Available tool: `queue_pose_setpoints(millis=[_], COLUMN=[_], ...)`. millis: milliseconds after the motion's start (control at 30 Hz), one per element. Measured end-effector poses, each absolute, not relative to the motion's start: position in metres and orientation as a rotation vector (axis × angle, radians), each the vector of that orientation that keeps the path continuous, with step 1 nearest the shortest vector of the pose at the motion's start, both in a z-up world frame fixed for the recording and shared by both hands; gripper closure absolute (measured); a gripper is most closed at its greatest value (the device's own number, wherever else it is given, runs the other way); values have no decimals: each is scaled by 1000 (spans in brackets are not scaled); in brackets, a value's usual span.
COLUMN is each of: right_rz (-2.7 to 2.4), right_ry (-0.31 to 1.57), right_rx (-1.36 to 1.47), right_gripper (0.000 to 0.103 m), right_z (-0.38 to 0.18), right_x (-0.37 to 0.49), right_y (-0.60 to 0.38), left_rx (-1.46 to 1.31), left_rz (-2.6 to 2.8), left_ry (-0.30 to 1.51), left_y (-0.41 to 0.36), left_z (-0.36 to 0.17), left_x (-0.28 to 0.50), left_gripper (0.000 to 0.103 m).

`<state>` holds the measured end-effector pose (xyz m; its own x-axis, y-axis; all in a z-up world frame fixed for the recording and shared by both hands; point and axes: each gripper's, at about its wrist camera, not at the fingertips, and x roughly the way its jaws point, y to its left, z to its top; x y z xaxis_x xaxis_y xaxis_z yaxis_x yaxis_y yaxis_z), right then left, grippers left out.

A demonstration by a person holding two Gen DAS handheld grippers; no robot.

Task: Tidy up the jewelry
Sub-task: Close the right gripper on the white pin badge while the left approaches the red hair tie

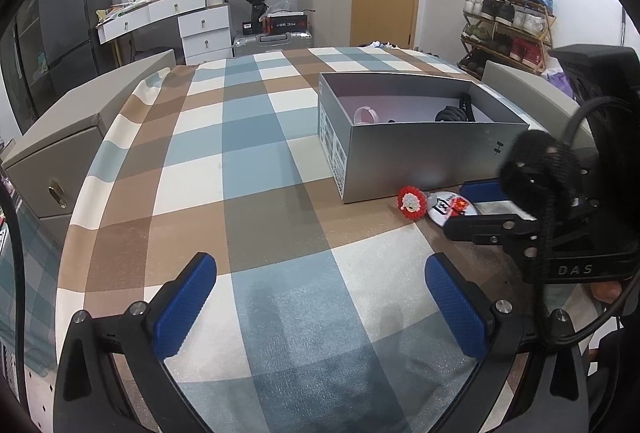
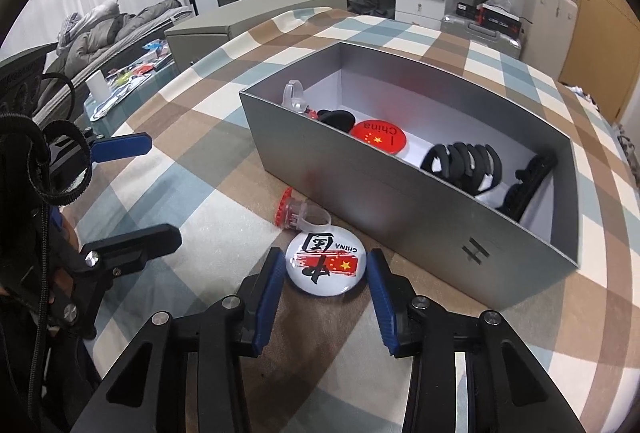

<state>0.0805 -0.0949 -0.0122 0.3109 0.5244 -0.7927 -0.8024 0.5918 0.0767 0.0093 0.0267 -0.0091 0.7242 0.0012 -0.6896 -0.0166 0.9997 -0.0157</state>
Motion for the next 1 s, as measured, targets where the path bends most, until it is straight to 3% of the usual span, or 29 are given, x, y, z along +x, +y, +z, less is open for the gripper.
queue_pose_setpoints(millis=[1000], right_rz=[890], right_ry=[818], right_rx=[-101], right_gripper=[62], right_z=[11], right_x=[79], right_y=[-175], left_rx=[0], left_rz=[-48], left_ry=[800], left_y=[-8], left_z=[-9], left_x=[33], left_gripper=[2])
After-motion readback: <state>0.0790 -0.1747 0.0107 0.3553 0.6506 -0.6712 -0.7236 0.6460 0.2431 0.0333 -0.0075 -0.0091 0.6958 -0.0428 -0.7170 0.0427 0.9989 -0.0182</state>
